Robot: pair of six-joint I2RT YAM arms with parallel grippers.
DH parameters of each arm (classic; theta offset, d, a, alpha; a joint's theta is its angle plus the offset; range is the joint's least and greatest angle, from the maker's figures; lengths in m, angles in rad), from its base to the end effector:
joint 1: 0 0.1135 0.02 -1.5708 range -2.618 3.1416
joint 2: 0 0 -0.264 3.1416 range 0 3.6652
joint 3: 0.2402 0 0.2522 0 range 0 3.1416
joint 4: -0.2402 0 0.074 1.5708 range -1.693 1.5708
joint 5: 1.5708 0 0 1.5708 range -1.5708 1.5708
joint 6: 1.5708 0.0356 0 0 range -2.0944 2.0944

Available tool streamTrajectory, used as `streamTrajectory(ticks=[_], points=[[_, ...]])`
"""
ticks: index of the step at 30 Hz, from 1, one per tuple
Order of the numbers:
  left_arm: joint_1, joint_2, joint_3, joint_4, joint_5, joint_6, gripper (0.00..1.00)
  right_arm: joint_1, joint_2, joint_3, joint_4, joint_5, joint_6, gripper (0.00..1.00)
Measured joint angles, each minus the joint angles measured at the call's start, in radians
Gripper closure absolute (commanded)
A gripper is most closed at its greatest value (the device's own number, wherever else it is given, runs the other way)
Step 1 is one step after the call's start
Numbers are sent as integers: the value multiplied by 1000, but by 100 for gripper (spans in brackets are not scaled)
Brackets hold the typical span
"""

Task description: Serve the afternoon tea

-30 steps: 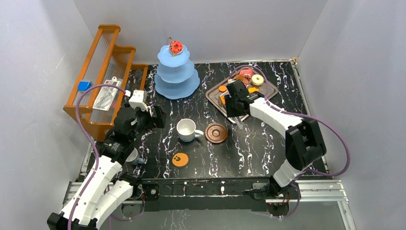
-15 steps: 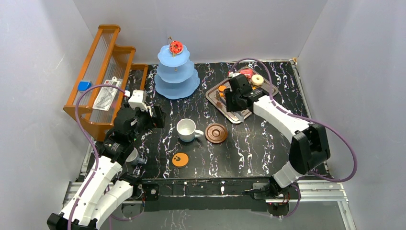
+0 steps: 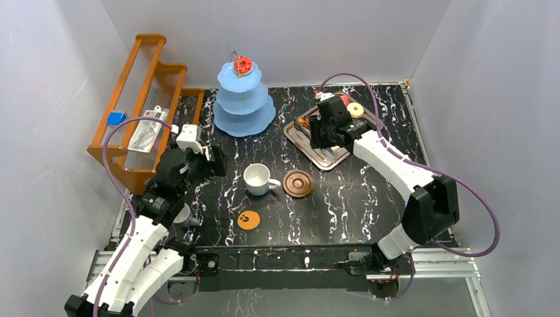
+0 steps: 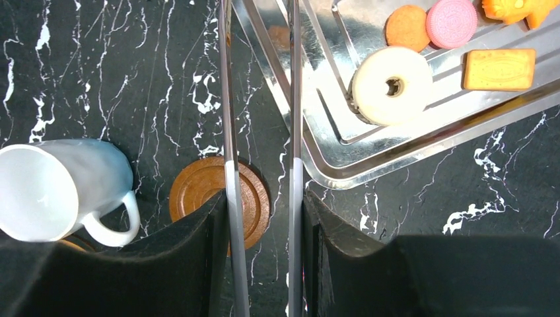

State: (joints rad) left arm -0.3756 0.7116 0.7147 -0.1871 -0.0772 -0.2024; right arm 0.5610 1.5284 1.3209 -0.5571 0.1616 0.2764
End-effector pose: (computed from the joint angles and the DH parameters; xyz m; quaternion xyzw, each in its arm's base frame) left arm 0.1615 -0.0607 0.3266 0.0419 0.7678 -0.1536 0.6207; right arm 0.2906 0.1758 0.3100 -0.0987 0.9121 0.0911 0.3874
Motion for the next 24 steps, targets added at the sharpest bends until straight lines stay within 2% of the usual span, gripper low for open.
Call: streamTrajectory(ticks=[12, 24], points=[[0, -20, 0, -3, -58, 2, 2, 106, 8, 167, 36, -29, -44, 74], [0, -52, 0, -9, -114, 6, 2, 215, 189, 381, 208, -42, -91, 74]])
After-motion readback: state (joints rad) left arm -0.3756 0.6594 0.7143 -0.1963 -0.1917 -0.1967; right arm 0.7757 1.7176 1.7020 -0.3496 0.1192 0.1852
